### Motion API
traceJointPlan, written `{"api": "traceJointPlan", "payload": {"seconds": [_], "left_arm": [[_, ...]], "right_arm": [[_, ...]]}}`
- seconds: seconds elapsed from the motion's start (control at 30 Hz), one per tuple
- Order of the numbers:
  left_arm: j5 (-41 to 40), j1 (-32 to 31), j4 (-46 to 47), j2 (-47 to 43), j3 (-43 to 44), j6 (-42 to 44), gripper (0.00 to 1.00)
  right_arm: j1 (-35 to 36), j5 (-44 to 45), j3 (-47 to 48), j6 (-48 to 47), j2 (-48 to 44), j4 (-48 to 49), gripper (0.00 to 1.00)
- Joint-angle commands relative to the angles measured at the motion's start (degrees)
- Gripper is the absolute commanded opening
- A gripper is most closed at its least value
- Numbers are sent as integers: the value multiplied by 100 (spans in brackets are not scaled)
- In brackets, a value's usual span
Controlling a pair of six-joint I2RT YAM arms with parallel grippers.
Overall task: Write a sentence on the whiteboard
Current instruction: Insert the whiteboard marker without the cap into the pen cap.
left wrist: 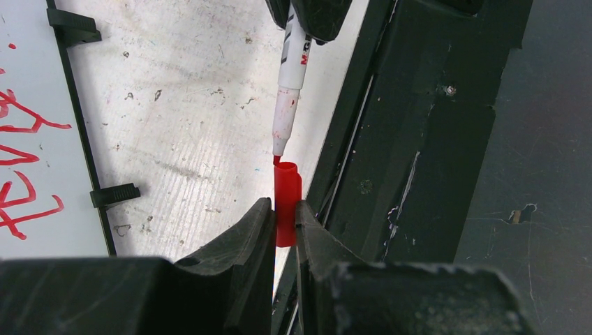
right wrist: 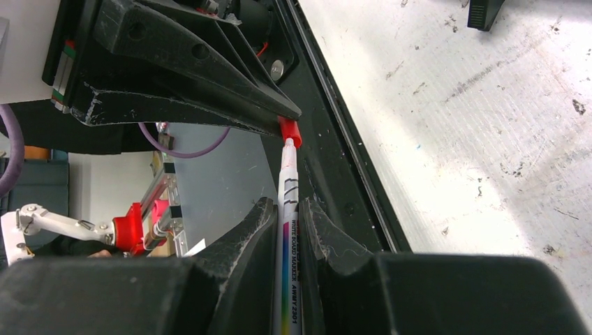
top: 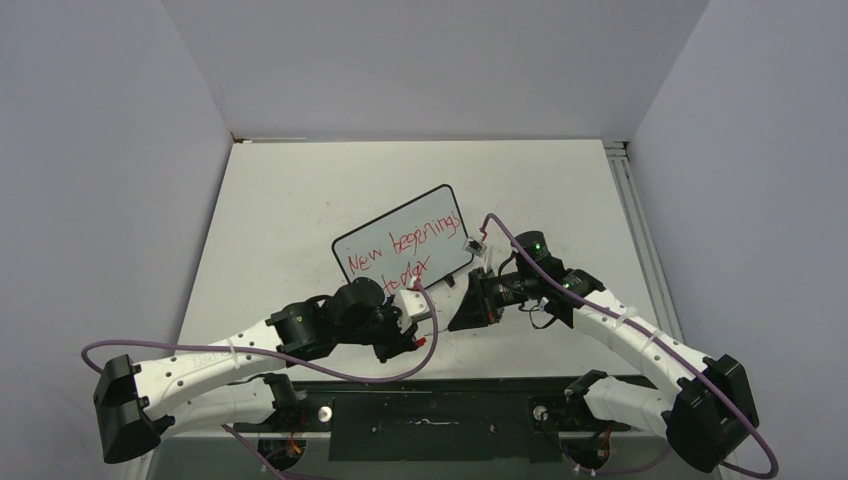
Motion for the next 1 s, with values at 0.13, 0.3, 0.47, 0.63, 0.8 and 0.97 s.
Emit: {"api": "traceJointPlan", "payload": {"seconds": [0.13, 0.3, 0.47, 0.63, 0.8, 0.97], "left_arm": [[-133, -45, 44, 3, 134, 60, 0], [-170, -45, 24, 43, 160, 53, 0], [-173, -45, 42, -3, 152, 47, 0], [-29, -45, 61, -43, 132, 73, 0], [35, -45, 76, -84, 115, 106, 0], [38, -49, 84, -132, 96, 108, 0]], "right_arm": [[93, -147, -52, -1, -27, 287, 5], [105, -147, -88, 2, -68, 275, 5], [119, -104, -116, -6, -86, 265, 5], [116, -61, -116, 67, -72, 358, 5], [116, -50, -124, 83, -36, 403, 5], [116, -41, -129, 93, -36, 402, 6]]}}
